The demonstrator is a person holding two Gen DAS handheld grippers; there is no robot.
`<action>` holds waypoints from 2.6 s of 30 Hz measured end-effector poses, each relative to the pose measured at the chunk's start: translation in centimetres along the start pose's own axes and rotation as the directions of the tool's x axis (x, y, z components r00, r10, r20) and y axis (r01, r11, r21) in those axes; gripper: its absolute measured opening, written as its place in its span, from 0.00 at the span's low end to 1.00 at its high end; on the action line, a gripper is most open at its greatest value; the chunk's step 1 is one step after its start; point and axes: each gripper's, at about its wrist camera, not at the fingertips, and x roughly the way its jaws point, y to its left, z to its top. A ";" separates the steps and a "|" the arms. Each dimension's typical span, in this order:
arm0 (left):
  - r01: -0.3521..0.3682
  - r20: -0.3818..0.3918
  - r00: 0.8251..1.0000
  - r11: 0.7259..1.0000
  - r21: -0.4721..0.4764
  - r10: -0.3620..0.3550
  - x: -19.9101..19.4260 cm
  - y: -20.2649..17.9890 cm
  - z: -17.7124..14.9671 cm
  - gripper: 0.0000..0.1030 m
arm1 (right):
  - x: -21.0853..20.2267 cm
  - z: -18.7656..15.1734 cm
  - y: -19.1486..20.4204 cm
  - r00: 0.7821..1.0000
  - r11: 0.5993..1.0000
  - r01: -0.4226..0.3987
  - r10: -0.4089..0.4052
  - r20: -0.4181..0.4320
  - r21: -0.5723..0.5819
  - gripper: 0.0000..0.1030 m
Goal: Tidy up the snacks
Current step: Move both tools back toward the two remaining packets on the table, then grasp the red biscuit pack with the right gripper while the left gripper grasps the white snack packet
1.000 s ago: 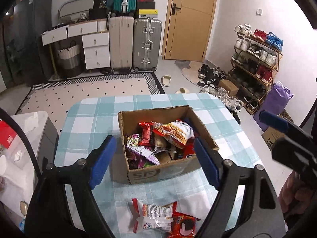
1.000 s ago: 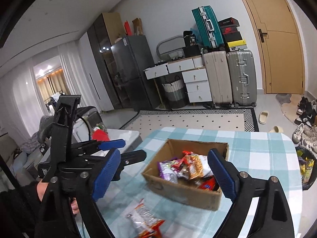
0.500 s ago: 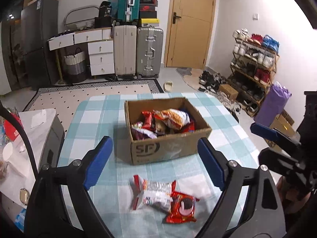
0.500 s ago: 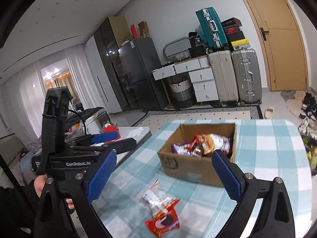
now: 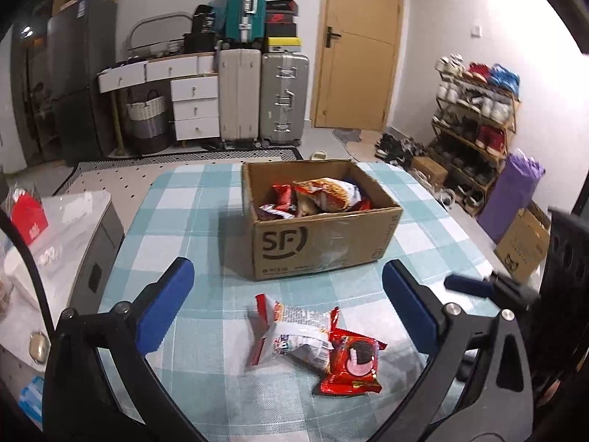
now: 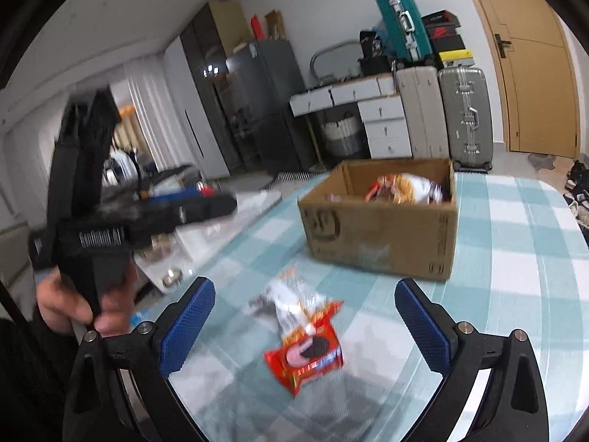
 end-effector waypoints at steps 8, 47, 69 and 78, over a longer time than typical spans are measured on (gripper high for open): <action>-0.022 -0.050 0.999 0.999 -0.025 0.021 2.2 1.7 -5.0 0.99 | 2.9 -3.8 0.0 0.995 1.000 -0.001 0.004 -0.102 0.028 0.97; -0.078 -0.006 0.997 0.969 -0.235 0.079 5.0 8.7 -12.0 0.99 | 11.8 -5.9 1.7 0.924 0.975 0.220 -0.213 -0.318 -0.016 0.55; -0.099 -0.129 0.989 0.974 -0.205 0.073 7.6 8.4 -12.0 0.99 | 6.0 -7.8 -1.9 0.960 0.981 0.141 -0.102 -0.259 0.135 0.45; 0.000 -0.158 0.987 0.988 -0.153 -0.024 8.5 6.1 -10.7 0.99 | 5.6 -7.9 -3.4 0.968 0.968 0.103 -0.045 -0.247 0.227 0.45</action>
